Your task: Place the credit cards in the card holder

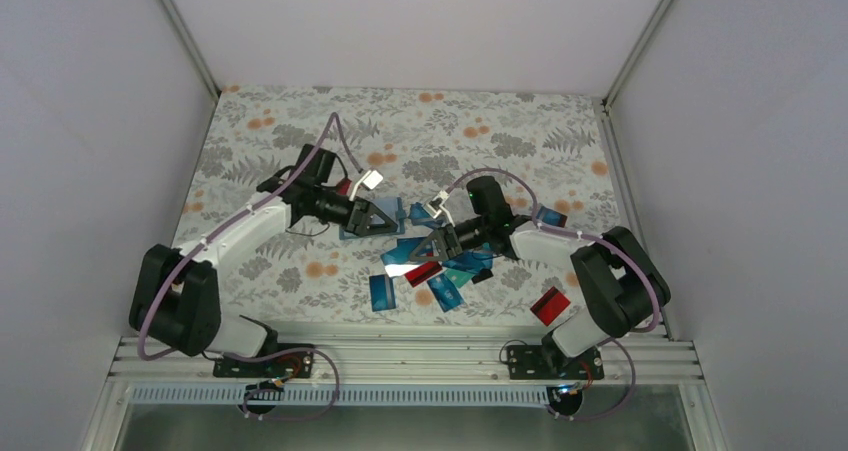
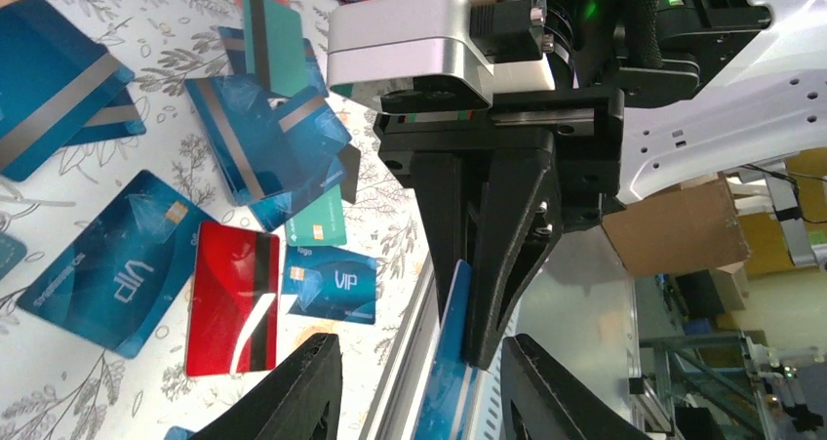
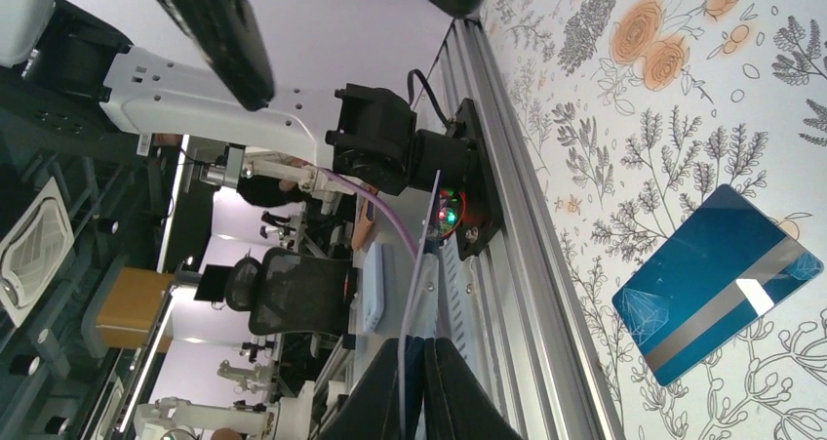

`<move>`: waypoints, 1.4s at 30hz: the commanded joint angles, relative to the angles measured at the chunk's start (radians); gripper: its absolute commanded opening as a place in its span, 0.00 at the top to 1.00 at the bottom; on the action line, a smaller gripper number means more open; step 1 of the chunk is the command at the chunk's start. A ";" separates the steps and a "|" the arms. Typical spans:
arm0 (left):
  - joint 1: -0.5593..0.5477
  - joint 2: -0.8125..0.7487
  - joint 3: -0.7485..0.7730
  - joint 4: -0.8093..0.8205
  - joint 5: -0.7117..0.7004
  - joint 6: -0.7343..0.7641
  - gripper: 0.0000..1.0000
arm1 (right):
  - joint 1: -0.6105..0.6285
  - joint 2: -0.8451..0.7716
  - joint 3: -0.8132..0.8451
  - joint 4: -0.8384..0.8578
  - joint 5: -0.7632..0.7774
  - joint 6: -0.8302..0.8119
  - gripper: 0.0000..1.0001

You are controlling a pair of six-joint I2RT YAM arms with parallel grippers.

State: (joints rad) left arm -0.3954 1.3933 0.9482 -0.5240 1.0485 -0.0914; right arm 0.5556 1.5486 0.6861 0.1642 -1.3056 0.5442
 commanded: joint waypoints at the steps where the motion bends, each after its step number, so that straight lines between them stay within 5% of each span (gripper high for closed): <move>1: -0.013 0.041 0.001 0.070 0.085 0.062 0.59 | -0.010 -0.022 0.027 -0.019 -0.036 -0.030 0.96; 23: -0.099 0.063 -0.082 0.140 0.068 0.023 0.81 | -0.014 -0.021 0.036 -0.045 -0.043 -0.046 0.96; 37: -0.128 0.009 -0.131 0.183 0.061 -0.053 0.81 | -0.016 -0.020 0.040 -0.053 -0.034 -0.050 0.96; 42: -0.130 0.009 -0.150 0.212 0.044 -0.079 0.96 | -0.016 -0.006 0.045 -0.057 -0.032 -0.051 0.96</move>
State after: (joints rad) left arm -0.5232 1.4204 0.8150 -0.3668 1.0981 -0.1532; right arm 0.5480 1.5486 0.7036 0.1146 -1.3319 0.5110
